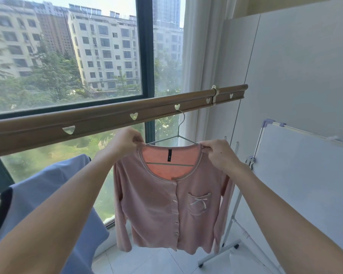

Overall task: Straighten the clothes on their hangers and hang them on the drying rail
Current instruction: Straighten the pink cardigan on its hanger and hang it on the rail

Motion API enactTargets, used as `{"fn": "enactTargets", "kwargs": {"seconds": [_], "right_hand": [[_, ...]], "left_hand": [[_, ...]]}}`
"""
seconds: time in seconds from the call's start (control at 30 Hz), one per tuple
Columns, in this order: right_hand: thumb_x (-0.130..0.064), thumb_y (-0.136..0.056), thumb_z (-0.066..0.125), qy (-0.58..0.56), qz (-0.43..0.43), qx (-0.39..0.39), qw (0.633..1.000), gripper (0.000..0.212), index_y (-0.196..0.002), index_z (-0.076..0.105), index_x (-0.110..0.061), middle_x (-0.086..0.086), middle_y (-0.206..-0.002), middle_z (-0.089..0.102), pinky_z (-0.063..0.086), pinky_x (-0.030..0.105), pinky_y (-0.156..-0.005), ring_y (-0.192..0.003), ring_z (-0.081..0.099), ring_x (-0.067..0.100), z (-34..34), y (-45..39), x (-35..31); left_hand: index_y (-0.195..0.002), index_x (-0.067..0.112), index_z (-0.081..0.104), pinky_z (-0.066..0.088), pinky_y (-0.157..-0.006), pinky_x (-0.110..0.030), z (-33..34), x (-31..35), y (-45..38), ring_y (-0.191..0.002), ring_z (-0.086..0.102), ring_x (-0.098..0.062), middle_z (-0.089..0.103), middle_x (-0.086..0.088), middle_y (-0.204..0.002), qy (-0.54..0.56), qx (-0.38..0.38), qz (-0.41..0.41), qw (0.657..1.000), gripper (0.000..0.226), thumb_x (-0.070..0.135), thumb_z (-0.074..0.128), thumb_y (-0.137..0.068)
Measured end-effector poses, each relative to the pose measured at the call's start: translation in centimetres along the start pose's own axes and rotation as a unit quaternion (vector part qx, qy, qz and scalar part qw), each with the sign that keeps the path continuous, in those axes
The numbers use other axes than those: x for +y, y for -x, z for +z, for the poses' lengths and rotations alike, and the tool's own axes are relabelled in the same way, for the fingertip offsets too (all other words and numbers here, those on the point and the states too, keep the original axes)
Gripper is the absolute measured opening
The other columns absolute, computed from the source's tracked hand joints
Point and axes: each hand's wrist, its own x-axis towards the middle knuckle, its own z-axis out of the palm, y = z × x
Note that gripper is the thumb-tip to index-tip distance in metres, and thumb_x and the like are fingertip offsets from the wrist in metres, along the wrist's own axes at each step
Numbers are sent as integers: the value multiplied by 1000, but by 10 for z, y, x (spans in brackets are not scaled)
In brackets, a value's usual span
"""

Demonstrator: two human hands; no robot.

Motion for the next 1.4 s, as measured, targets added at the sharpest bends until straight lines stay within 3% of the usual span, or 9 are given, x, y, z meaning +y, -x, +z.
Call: {"fn": "enactTargets", "kwargs": {"seconds": [0.17,0.23,0.4,0.53,0.63,0.73,1.0,1.17,1.4], "right_hand": [[11,-88,44,-3,-5,-4,1000,50,-109,77,-21,-8,-102,76,47,15,-97,-99,68,-3,-4,3,3],[11,-87,44,8,-10,-2,1000,50,-107,77,-21,-9,-100,76,43,6,-95,-98,68,-1,-7,6,3],[12,-87,46,4,-17,-2,1000,50,-106,77,-23,-13,-97,75,50,17,-93,-94,65,-11,-11,10,2],[14,-88,47,27,-24,4,999,48,-110,76,-17,-15,-96,70,40,-2,-87,-86,62,-13,-13,13,-3],[13,-87,48,28,-17,12,999,49,-113,75,-19,-18,-95,68,51,19,-93,-82,55,-25,-12,13,0],[12,-87,47,36,-14,16,999,50,-112,75,-21,-16,-96,71,50,21,-90,-80,55,-28,-12,13,1],[12,-80,41,50,-12,4,999,57,-104,76,-25,-7,-96,77,55,41,-93,-95,70,7,-16,14,0],[17,-82,46,63,-23,16,998,53,-113,75,-14,1,-106,76,51,27,-94,-91,59,-3,-18,21,-7],[10,-74,37,37,-16,-15,999,59,-105,75,-23,-4,-95,77,56,44,-91,-95,71,10,-10,16,19]], "left_hand": [[-75,8,74,49,-64,-27,4,3,2,-69,65,-17,69,-1,-70,-4,14,6,1000,8,14,76,-80],[-74,10,74,48,-62,-25,5,4,2,-67,64,-12,68,3,-68,16,13,-8,1000,9,16,77,-79],[-77,8,74,45,-63,-25,7,3,1,-67,62,-13,67,3,-71,50,6,-43,998,9,14,73,-84],[-75,10,71,42,-59,-26,1,13,-3,-65,58,-14,64,1,-68,-17,-37,-66,997,15,18,68,-88],[-79,6,72,48,-60,-31,-6,20,-5,-62,58,-20,66,-4,-67,-57,-85,-77,992,18,21,68,-87],[-68,5,68,50,-56,-34,-7,19,-1,-60,56,-21,63,-4,-64,-116,-101,-45,987,20,15,63,-84],[-57,10,45,28,-49,-32,-7,30,11,-54,33,-21,39,-5,-58,-176,-110,4,978,26,14,53,-81],[-76,14,42,26,-52,-32,-15,51,3,-58,36,-17,43,-2,-68,-118,-80,-46,989,18,23,45,-91],[-82,9,63,42,-62,-34,0,60,4,-75,57,-23,61,-3,-77,-106,-44,12,993,22,25,51,-92]]}}
